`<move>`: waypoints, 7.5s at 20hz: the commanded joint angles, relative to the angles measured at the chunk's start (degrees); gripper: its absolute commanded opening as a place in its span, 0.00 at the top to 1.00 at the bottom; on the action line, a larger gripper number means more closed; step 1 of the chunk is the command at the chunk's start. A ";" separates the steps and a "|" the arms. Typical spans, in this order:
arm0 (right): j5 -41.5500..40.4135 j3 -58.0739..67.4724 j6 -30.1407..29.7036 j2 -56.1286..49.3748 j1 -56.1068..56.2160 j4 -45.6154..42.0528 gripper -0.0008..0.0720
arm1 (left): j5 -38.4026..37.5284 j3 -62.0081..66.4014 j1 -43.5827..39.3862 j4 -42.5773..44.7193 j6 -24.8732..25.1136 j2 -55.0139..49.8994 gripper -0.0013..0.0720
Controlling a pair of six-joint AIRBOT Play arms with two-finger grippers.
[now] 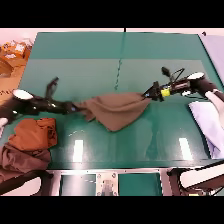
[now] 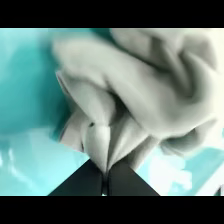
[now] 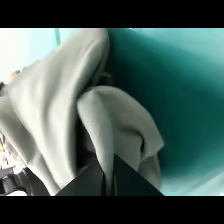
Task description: Fold the shirts.
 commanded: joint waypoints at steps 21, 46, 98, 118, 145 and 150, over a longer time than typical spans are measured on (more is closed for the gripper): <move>-20.26 -10.54 -2.49 27.54 15.13 -9.35 0.96 | 3.26 8.96 -14.53 -6.75 3.43 9.70 0.95; -34.34 -14.88 2.16 11.98 40.30 -9.57 0.23 | 15.15 -5.20 -19.93 -1.55 5.38 0.24 0.95; -11.17 -8.76 13.00 62.31 -18.71 -14.03 0.96 | -3.82 55.10 9.11 -12.35 -0.72 -1.07 0.95; -20.37 -27.74 -2.71 27.39 -28.57 -2.08 0.53 | -23.37 60.33 2.32 0.04 -18.03 -37.62 0.32; -14.25 -36.04 -3.58 32.35 -23.71 4.81 0.96 | 26.86 -5.44 -16.37 -14.82 -10.84 -11.54 0.42; -14.38 -35.95 -4.26 32.37 -21.07 2.64 0.78 | 26.56 -5.44 -16.37 -33.16 2.99 -16.33 0.43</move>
